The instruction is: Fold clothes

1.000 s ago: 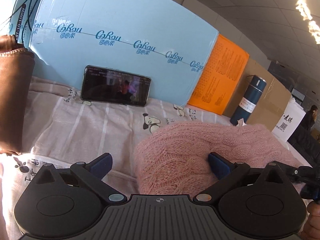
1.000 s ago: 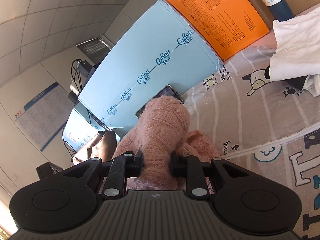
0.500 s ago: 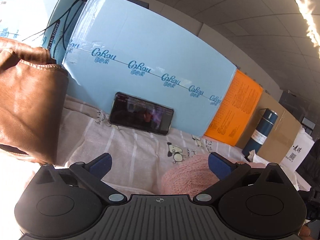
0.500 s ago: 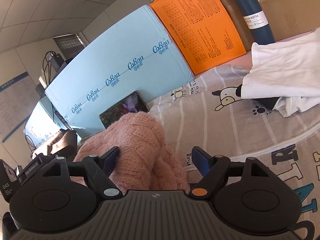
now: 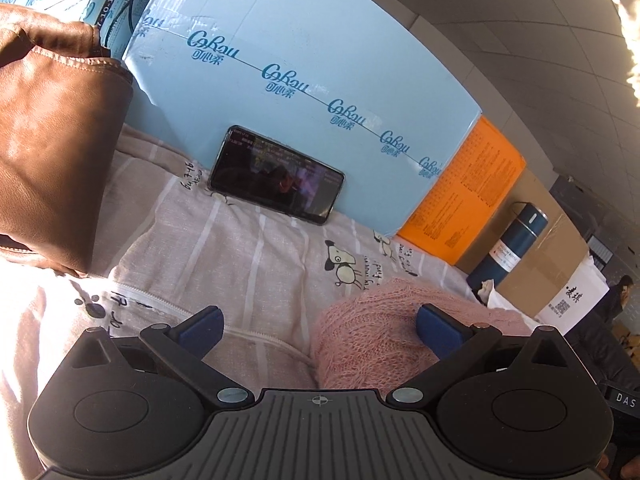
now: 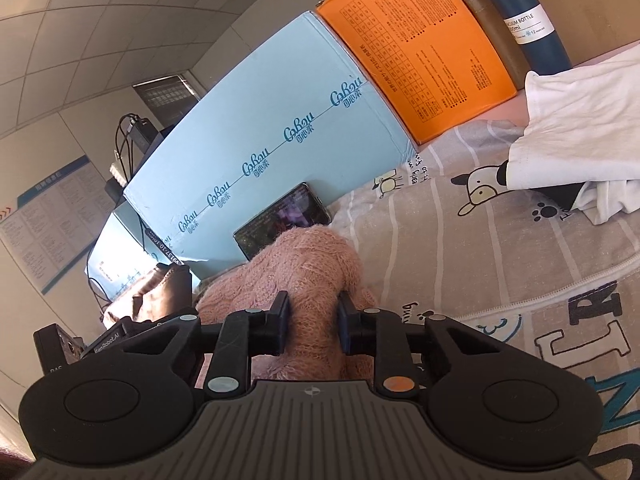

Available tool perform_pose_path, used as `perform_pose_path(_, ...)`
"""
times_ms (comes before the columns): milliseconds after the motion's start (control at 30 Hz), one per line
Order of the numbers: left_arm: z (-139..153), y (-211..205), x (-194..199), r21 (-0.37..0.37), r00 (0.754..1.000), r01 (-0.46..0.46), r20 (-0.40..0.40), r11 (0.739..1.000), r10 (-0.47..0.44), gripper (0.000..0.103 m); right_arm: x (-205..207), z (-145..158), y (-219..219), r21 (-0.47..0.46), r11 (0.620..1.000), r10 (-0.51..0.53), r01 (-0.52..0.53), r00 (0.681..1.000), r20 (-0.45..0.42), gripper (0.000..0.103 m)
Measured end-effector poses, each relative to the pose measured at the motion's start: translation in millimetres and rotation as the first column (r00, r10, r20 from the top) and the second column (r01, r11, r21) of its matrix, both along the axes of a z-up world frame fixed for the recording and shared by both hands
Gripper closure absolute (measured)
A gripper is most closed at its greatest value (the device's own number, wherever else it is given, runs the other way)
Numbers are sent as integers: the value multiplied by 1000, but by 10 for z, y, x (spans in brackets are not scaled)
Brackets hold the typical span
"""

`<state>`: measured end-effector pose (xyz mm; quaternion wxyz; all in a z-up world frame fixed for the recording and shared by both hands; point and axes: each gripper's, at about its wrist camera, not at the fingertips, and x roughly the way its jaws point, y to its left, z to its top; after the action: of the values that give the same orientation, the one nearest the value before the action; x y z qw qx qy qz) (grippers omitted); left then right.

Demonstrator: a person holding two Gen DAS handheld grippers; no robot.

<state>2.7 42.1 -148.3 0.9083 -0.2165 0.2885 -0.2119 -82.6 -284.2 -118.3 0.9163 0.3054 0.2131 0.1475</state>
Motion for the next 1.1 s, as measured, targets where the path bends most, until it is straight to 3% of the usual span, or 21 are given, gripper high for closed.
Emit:
perform_pose_path(100, -12, 6, 16, 0, 1000, -2, -27, 1000, 2, 0, -3, 12, -9, -16, 1000, 9, -9, 1000, 3, 81)
perform_pose_path(233, -25, -40, 12, 51, 1000, -1, -20, 999, 2, 0, 81, -46, 17, -65, 998, -5, -1, 997, -83, 80)
perform_pose_path(533, -81, -237, -9, 236, 999, -24, 36, 971, 16, 0, 122, -109, 86, -133, 991, -18, -1, 990, -143, 71)
perform_pose_path(767, -85, -239, -9, 241, 999, -27, 28, 970, 21, 0, 131, -122, 94, -158, 987, -42, 16, 985, -164, 58)
perform_pose_path(833, -81, -224, -11, 230, 999, -27, 26, 973, 22, 0, 133, -125, 85, -155, 988, -49, 22, 984, -170, 48)
perform_pose_path(1100, -8, -130, -61, 134, 1000, -4, -17, 991, 7, 0, 120, -110, -11, -28, 999, 13, -17, 991, -135, 31)
